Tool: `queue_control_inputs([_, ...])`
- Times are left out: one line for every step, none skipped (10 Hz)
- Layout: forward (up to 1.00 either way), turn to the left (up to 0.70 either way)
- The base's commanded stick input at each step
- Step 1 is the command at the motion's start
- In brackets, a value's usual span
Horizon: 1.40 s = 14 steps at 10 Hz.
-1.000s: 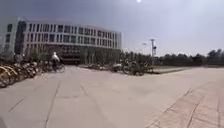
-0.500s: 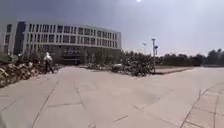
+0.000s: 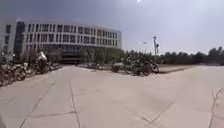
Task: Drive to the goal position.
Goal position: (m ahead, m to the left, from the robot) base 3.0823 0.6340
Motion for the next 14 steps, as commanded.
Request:
queue_control_inputs([0.7, 0.0])
queue_control_inputs([0.7, 0.0])
queue_control_inputs([0.7, 0.0])
queue_control_inputs([0.7, 0.0])
queue_control_inputs([0.7, 0.0])
queue_control_inputs([0.7, 0.0])
queue_control_inputs([0.7, 0.0])
queue_control_inputs([0.7, 0.0])
queue_control_inputs([0.7, 0.0])
queue_control_inputs([0.7, 0.0])
queue_control_inputs([0.7, 0.0])
queue_control_inputs([0.7, 0.0])
queue_control_inputs([0.7, 0.0])
queue_control_inputs([0.7, 0.0])
